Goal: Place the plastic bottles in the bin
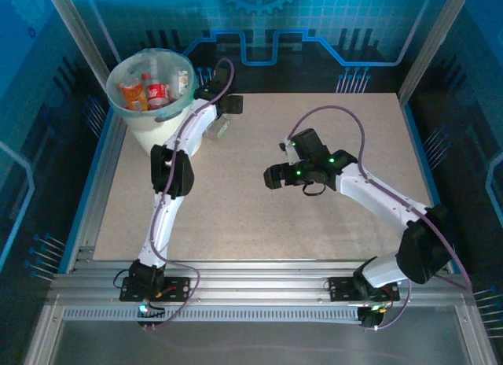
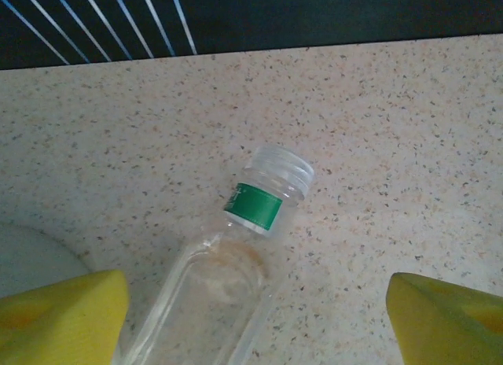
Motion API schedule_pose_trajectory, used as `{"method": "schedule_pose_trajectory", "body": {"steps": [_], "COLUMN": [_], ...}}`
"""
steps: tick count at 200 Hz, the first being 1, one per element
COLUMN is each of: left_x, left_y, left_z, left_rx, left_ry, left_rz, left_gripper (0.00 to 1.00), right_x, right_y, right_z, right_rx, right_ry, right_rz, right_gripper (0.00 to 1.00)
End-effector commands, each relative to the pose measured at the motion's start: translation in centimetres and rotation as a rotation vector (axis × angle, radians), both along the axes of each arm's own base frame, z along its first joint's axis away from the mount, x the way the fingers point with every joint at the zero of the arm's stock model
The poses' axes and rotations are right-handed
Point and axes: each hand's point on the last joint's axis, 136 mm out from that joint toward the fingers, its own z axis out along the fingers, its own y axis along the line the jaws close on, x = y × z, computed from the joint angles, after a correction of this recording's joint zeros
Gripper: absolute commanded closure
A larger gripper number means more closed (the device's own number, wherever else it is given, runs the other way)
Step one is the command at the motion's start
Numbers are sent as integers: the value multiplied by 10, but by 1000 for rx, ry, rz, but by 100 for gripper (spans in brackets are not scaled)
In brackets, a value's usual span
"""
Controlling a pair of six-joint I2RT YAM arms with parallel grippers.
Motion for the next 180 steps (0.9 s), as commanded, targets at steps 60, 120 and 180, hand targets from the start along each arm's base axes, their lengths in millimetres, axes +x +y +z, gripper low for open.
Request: {"method": "schedule_pose_trajectory", "body": {"steps": [60, 120, 180], "left_x": [2, -12, -32], "left_y": [4, -7, -32], "left_z": [-69, -96, -89], "left_rx": [-25, -109, -162], "left_ry": [87, 164, 207], "left_rz": [63, 61, -5], "left_gripper": [13, 15, 42], "right_x": [2, 0, 0], "right_y": [3, 5, 6], "right_z": [-8, -6, 7], "right_rx": [-1, 19, 34], "right_ry": [63, 65, 32], "right_rz": [1, 12, 20], "right_gripper": [8, 9, 9]}}
